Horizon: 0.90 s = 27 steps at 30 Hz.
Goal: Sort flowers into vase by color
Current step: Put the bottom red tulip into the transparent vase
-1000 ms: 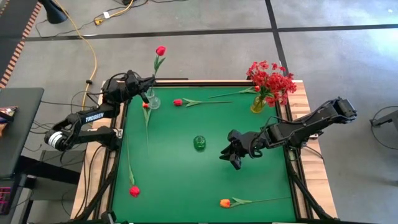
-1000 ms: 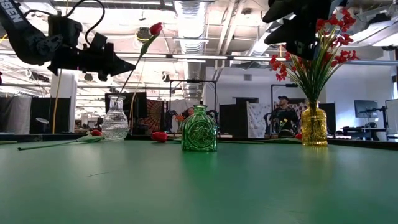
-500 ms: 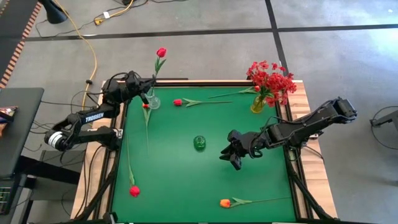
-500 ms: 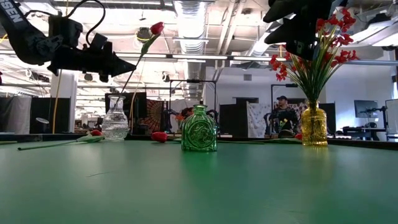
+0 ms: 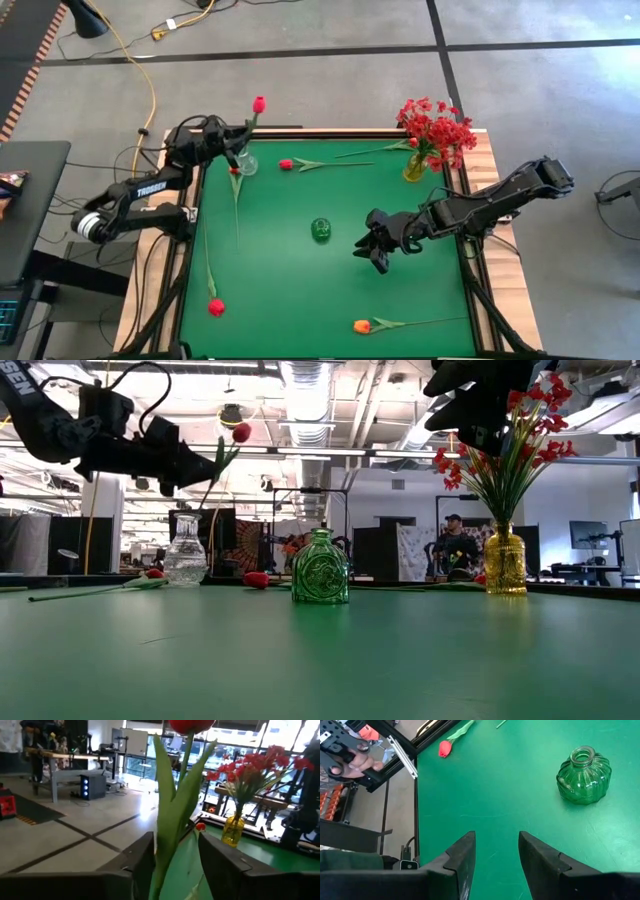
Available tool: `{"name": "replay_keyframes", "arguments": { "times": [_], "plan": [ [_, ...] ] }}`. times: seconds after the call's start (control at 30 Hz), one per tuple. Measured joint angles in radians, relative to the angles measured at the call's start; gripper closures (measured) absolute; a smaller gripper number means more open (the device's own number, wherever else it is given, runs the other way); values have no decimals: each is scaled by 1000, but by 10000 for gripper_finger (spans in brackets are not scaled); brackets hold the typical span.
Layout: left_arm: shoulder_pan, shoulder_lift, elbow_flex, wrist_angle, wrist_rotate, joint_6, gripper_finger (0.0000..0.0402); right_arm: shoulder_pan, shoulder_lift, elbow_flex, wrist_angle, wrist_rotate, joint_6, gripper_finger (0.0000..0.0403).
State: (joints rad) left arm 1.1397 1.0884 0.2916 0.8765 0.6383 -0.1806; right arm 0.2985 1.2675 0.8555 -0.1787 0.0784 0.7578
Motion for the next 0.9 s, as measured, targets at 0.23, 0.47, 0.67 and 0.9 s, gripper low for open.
{"name": "replay_keyframes", "arguments": {
  "times": [0.23,0.47,0.67,0.9],
  "plan": [
    [0,-93,0,-131,9,18,253,0,0,0,0,0,0,228],
    [-1,-275,0,-433,-98,101,253,0,0,0,0,0,-17,228],
    [-75,-426,78,-739,-132,130,253,-8,0,0,6,0,-33,228],
    [-323,-457,214,-1016,-259,129,253,-53,0,0,141,-1,-141,228]
  ]
}}
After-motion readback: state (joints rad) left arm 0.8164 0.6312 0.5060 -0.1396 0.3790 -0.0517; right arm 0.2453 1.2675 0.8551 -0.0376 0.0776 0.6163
